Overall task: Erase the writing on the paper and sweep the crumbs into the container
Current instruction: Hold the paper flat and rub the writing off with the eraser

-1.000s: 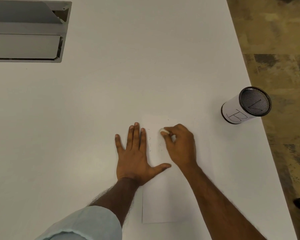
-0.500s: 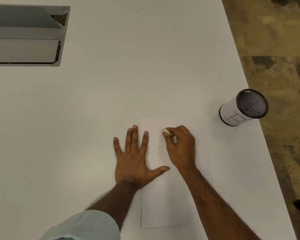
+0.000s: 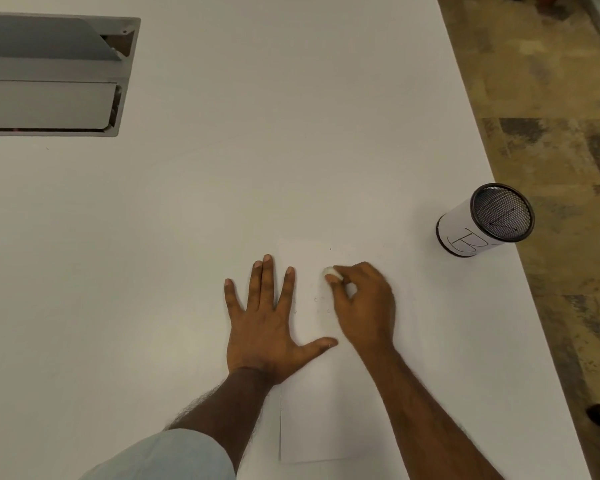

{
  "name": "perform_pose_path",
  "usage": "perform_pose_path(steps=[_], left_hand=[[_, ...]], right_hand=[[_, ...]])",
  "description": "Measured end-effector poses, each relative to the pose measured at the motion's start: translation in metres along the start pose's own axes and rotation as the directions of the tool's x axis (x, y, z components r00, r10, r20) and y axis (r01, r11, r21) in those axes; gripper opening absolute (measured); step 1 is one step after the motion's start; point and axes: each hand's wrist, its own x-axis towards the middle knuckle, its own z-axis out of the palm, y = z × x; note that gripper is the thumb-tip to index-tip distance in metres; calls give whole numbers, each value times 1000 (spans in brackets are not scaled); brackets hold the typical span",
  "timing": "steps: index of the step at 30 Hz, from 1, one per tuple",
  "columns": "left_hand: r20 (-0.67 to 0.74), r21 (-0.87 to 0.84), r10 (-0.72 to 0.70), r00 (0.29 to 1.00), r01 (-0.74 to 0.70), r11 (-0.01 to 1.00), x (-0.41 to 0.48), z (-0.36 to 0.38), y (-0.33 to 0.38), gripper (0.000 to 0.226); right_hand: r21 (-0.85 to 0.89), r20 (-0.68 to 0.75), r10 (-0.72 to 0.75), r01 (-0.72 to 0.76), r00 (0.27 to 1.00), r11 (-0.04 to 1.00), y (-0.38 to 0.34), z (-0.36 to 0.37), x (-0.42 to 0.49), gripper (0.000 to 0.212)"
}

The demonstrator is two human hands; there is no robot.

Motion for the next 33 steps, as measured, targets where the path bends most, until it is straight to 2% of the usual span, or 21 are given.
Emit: perform_pose_path(steps=[3,8,14,19,23,24,26,28,33], left_hand=[[-3,3,-1,1000,1,1000,0,0,-1,122],[-5,0,-7,1000,7,1000,0,1,0,121],[-2,1,-10,1000,10,1000,1,3,0,123],[-10,-1,0,1000,0,1000,0,2,0,121],[-13,1,-3,1000,4,1000,0,2,0,123],[-10,2,-1,1000,1,1000,0,2,-1,122],[-2,0,4,1000,-4,1000,0,1,-1,119],[-3,-1,6,1000,-6,1000,0,0,0,118],[-5,1,-7,1000,7,1000,0,2,0,122]], right_hand=[[42,-123,96,-91,988,995,5,-8,11,13],[42,53,-13,11,999,999,-7,2,-5,14],[-28,-72,41,-43,997,999,-5,-1,5,14],[-29,7,-36,36,999,999,-7,2,-5,13],[-5,-126,65,-66,990,998,1,-3,11,11],[16,-106,50,-48,993,999,-3,0,9,8],[33,23,-15,14,1000,999,-17,10,-4,7],[-17,80,-55,56,995,998,-22,14,-12,10],[-39,-144,107,-114,984,993,-6,3,10,12]])
